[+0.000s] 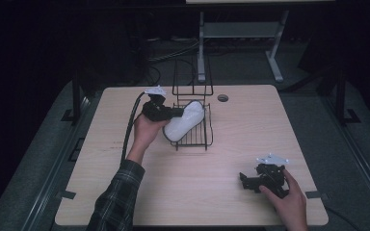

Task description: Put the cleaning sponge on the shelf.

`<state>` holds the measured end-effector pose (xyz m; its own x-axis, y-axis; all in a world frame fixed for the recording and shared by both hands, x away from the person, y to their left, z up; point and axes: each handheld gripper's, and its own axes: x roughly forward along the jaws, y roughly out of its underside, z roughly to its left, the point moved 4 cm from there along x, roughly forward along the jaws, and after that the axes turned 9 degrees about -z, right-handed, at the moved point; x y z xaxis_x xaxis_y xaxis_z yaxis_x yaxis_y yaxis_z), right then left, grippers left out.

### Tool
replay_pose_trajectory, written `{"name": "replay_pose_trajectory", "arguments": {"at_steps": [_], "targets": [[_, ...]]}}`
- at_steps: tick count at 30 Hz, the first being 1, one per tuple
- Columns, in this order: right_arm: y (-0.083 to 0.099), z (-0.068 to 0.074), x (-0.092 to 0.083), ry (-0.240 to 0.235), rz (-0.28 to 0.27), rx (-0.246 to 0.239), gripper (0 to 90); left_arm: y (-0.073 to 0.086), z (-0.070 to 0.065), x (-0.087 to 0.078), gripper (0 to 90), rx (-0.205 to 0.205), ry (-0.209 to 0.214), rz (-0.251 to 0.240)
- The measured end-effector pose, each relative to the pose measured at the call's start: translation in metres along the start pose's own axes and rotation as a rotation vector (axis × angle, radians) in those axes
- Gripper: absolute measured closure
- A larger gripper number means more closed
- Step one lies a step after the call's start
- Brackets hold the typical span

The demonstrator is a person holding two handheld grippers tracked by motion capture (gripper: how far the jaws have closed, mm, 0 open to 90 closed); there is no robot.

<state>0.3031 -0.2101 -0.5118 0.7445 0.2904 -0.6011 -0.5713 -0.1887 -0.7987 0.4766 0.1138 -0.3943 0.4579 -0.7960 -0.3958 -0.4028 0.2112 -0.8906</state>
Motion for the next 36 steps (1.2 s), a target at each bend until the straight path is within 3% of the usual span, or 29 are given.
{"name": "replay_pose_trajectory", "arguments": {"at_steps": [3,14,23,36], "targets": [[0.000,0.000,0.000,0.000,-0.001,-0.001,0.0,0.000,0.003,0.003,83.4,0.017,0.000,0.021],[0.000,0.000,0.000,-0.002,0.000,-0.001,0.0,0.005,0.012,0.015,81.1,0.015,-0.051,0.036],[0.000,0.000,0.000,-0.002,0.000,-0.002,0.0,0.009,0.021,0.017,77.4,0.050,-0.100,0.068],[0.000,0.000,0.000,-0.003,0.000,-0.002,0.0,0.018,0.033,0.018,74.5,0.064,-0.157,0.111]]}}
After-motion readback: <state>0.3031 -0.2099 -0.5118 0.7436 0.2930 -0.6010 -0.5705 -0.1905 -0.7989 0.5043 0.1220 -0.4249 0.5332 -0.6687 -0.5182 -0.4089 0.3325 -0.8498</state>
